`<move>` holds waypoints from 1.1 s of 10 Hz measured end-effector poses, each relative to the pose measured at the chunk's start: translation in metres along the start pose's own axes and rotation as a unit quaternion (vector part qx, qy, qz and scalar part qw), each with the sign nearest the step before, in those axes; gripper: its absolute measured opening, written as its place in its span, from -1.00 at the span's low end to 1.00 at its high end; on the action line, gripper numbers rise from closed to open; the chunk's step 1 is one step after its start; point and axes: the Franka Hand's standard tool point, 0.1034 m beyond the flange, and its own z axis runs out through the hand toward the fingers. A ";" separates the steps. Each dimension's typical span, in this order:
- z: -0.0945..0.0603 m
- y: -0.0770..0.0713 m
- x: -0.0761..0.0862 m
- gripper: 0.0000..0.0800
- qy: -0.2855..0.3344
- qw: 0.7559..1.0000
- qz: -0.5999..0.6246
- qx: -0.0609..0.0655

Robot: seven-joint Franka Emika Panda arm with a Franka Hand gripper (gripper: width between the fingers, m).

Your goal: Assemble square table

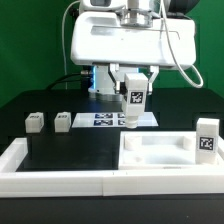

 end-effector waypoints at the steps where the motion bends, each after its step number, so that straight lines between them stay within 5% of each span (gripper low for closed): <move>1: 0.000 -0.006 0.000 -0.27 -0.004 0.999 0.032 0.005; 4: 0.006 0.003 0.012 -0.27 -0.023 0.997 0.073 0.017; 5: 0.013 0.008 0.014 -0.27 -0.007 0.998 0.063 0.008; 11: 0.028 0.011 0.011 -0.27 -0.006 0.998 0.055 0.000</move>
Offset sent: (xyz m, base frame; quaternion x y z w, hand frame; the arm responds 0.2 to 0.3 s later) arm 0.0245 0.0206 -0.0051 0.1122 -0.0256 0.0961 0.9887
